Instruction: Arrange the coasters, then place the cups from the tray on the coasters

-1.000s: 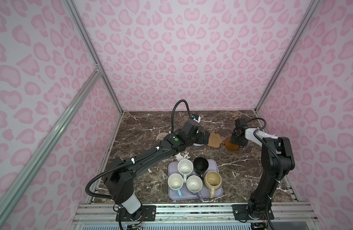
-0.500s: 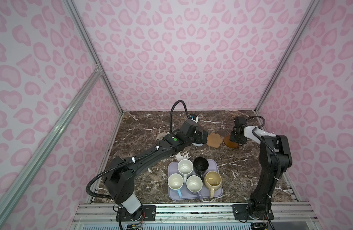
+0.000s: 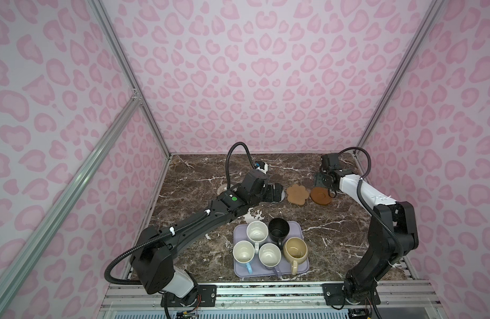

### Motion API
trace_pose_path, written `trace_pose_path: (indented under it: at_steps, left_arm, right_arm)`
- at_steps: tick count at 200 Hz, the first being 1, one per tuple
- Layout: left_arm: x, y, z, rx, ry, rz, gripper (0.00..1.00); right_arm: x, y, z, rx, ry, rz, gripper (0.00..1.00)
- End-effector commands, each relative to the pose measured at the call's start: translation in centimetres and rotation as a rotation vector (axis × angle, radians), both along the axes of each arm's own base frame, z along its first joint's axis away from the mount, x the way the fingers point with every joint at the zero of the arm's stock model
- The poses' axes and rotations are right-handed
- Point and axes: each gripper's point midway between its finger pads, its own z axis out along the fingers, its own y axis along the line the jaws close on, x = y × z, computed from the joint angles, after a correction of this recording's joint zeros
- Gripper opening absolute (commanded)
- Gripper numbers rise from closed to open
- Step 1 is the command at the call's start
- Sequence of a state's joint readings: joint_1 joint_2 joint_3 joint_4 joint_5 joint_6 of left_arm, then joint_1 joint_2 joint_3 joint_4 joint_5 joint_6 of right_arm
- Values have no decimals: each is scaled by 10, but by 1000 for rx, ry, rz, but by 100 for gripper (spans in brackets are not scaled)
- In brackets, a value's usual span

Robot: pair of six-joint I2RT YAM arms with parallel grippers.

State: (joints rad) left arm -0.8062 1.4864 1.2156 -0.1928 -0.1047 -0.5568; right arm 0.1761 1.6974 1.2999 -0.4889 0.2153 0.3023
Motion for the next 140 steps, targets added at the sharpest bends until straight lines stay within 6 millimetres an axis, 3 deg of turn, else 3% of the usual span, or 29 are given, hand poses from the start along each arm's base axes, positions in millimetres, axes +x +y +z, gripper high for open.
trace_pose_path:
  at_steps: [1,31,57,80,100,140]
  left_arm:
    - [-2,16,19,-30,-48,51,97]
    - [-15,42,47,-67,-100,105,97]
    - [-26,65,62,-122,-129,153,97]
    - [-32,85,68,-107,-172,194,96]
    - [-36,95,70,-114,-189,198,96]
    - [-47,97,53,-39,-136,142,97]
  right_arm:
    - [-10,18,33,-55,-79,56,86]
    - [-36,64,80,-74,-169,225,97]
    - [-62,84,107,-62,-279,305,99]
    - [-77,88,107,11,-392,343,99]
    - [-95,107,102,102,-390,469,99]
    - [-119,139,100,251,-323,635,98]
